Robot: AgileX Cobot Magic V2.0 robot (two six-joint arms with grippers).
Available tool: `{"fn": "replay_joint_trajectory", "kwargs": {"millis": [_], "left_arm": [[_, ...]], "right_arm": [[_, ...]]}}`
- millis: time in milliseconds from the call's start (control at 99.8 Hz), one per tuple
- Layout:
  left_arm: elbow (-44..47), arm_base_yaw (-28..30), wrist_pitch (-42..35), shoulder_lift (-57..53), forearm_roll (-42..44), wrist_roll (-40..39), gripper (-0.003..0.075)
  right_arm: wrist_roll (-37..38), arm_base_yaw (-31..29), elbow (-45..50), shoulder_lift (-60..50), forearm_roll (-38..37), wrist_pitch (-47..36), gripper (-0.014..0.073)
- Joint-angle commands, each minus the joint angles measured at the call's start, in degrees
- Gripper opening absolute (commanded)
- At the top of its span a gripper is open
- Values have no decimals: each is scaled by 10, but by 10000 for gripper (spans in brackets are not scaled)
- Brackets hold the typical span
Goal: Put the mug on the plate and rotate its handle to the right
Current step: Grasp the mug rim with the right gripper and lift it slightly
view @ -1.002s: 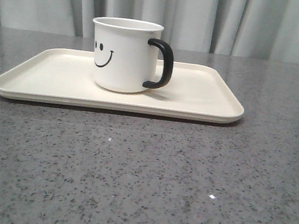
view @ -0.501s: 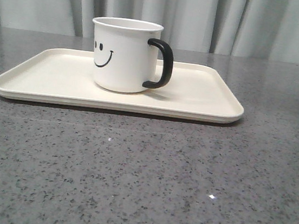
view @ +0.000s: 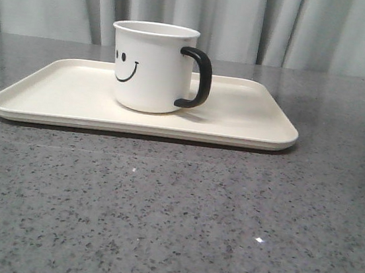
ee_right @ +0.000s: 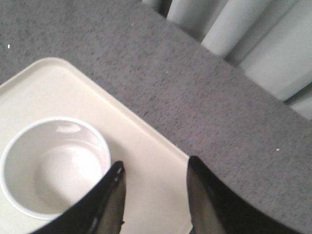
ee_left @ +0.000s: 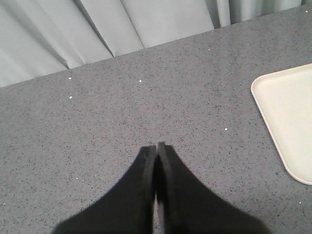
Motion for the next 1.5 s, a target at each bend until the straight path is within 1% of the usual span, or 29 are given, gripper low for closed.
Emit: {"fn": "replay_joint_trajectory", "kwargs": {"millis": [0, 531, 1152, 1492], "left_arm": [[-12, -2, -37, 0, 21, -6, -20], [-12, -2, -32, 0, 20, -6, -20], [-12, -2, -32, 0, 20, -6, -20], [-12, -2, -32, 0, 20, -6, -20]], "right_arm": [[-5, 8, -21, -6, 0, -20, 318], [-5, 16, -21, 46, 25, -3, 318], [-5, 16, -21, 62, 46, 0, 318], [-5, 16, -21, 96, 58, 12, 318]]}}
